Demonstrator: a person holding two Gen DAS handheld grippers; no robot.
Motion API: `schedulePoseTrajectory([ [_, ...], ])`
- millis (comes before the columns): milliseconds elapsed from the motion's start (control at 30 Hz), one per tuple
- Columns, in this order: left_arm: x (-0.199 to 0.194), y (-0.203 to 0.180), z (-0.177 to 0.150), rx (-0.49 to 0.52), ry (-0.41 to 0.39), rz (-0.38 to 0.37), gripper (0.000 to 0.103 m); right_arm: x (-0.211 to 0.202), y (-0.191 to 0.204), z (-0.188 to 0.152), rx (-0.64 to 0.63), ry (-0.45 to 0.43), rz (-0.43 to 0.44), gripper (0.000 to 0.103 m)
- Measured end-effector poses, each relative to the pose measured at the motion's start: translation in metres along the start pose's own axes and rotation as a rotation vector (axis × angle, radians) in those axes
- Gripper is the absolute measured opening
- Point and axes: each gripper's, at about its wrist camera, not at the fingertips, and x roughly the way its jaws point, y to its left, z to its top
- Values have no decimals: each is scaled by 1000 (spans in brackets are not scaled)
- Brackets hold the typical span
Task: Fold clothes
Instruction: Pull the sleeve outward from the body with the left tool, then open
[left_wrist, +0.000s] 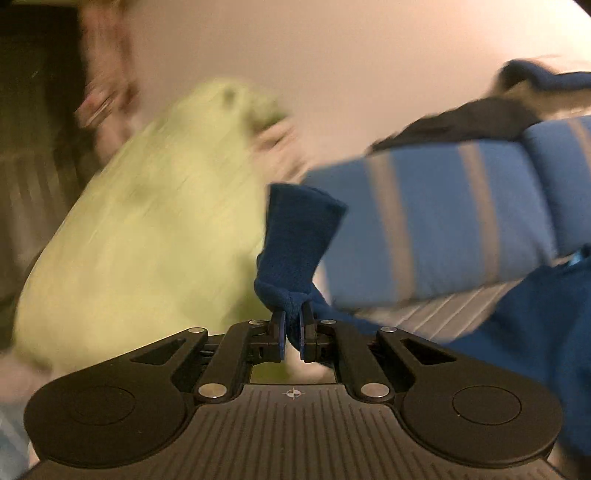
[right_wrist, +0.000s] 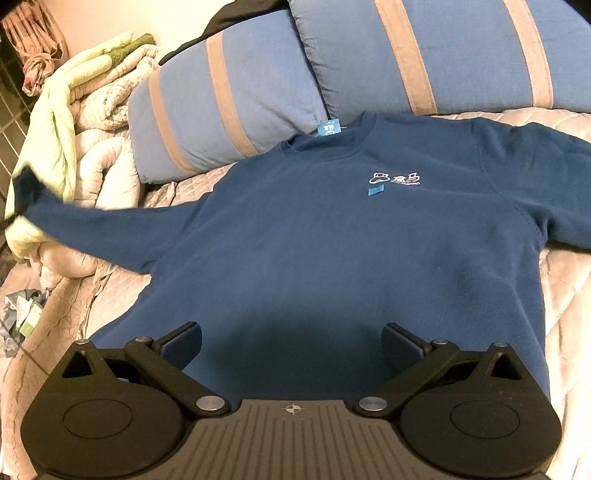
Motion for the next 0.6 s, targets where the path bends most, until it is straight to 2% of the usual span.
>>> schedulePoseTrajectory([
  [67, 3, 18, -35, -62, 66, 37, 8, 1, 0, 0, -1, 2, -1, 103],
  [167, 14, 28, -89, -182, 189, 42, 8, 2, 0, 1, -3, 9, -2, 103],
  [300, 32, 34, -155, -427, 359, 22, 10, 2, -1, 2, -6, 16, -4, 103],
  [400, 38, 36, -185, -630, 426, 29, 12, 3, 0, 2, -11, 22, -11, 103],
  [500, 37, 38, -195, -687, 447, 78, 28, 3, 2, 2, -17, 25, -20, 103],
  [533, 35, 39, -196, -677, 451, 115, 42, 3, 2, 2, -18, 25, -22, 103],
  [567, 33, 40, -197, -665, 453, 154, 47, 3, 2, 2, -15, 23, -23, 103],
  [600, 30, 42, -196, -659, 456, 181, 48, 3, 2, 2, -11, 20, -23, 103],
])
